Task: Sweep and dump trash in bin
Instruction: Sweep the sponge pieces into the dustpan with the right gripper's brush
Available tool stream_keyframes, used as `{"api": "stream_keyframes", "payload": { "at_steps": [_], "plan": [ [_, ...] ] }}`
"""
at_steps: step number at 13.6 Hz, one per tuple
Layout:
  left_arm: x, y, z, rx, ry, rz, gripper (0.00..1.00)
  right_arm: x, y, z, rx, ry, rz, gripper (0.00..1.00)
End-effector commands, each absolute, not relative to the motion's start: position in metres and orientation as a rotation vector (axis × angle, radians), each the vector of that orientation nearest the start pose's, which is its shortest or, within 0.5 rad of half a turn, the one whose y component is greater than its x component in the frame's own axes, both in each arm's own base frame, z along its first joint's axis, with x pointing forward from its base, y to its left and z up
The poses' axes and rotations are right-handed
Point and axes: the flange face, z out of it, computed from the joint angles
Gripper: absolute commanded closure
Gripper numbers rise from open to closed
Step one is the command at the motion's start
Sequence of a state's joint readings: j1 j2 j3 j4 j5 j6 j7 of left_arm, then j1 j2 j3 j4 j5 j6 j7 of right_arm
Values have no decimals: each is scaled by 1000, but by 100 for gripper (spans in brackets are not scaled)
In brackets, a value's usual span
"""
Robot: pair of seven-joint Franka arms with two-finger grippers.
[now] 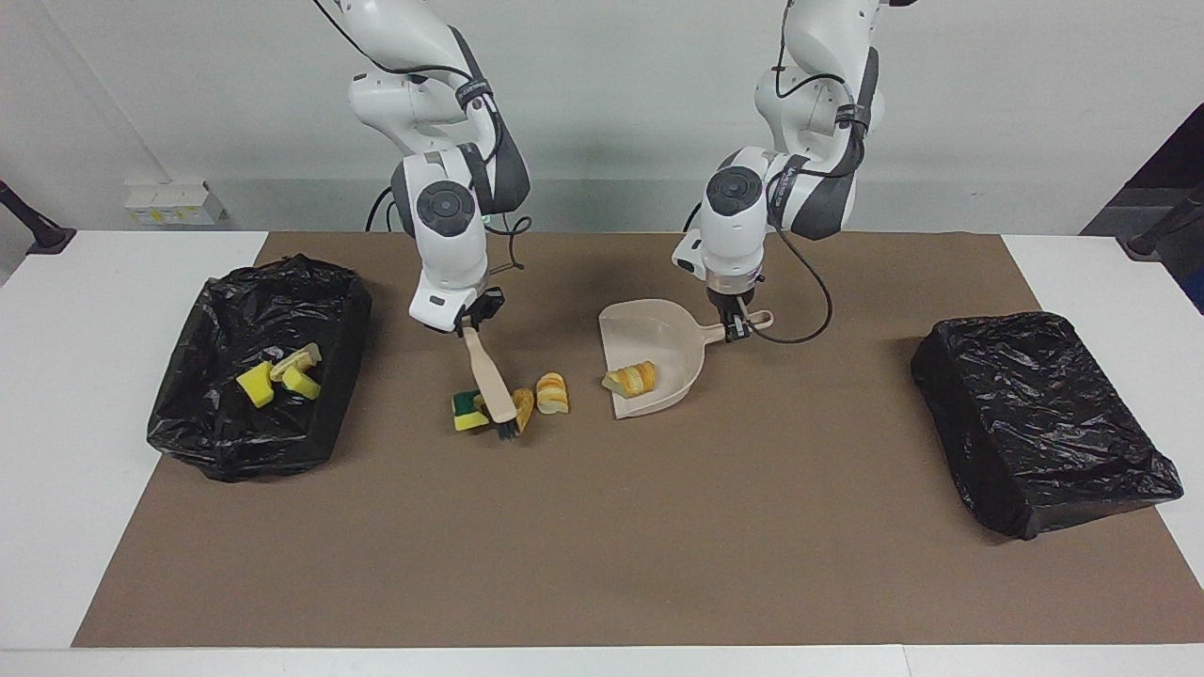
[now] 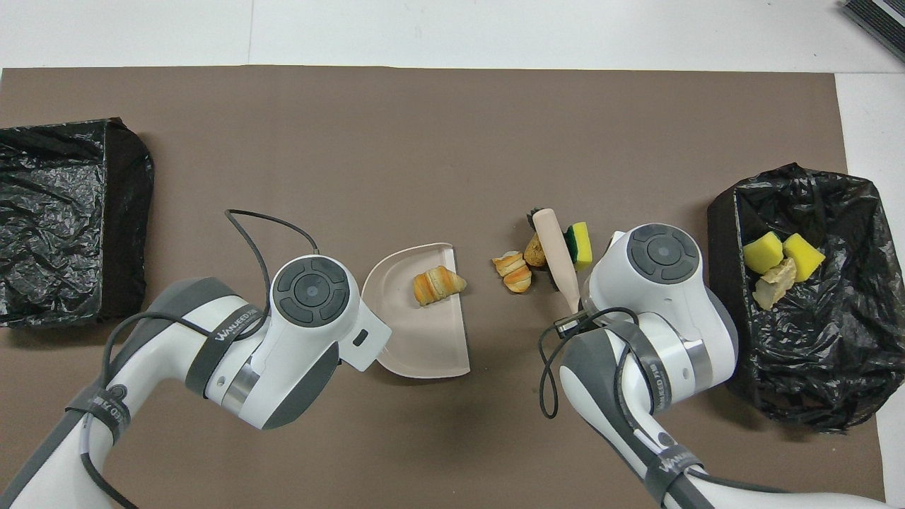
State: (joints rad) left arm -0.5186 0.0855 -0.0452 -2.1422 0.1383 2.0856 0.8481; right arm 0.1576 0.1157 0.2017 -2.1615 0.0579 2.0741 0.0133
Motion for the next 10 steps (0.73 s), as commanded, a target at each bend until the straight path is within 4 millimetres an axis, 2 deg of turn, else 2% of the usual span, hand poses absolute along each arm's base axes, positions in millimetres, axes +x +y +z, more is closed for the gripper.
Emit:
{"api": "stream_keyframes", "payload": {
  "at_steps": [1,3,5,6,8,10],
  "plan": [
    [450,-273,350,-2237,2066,233,100,476,237,332,-2968,-366,345,100],
    [450,-273,350,-2237,2066,233,100,456,270,339,-2962,-313,372,100],
    [450,-273,350,-2237,2066,233,100,436,294,353,-2985,-273,388,100],
    [450,-273,350,-2236,2068,233,100,433,295,374,-2990,-242,355,100],
    [450,-273,350,-2236,2068,233,100,425,286,429,-2970,-220,382,100],
    [451,-272,350,-2237,2067,233,100,426,277,466,-2966,-216,390,100]
  ]
}}
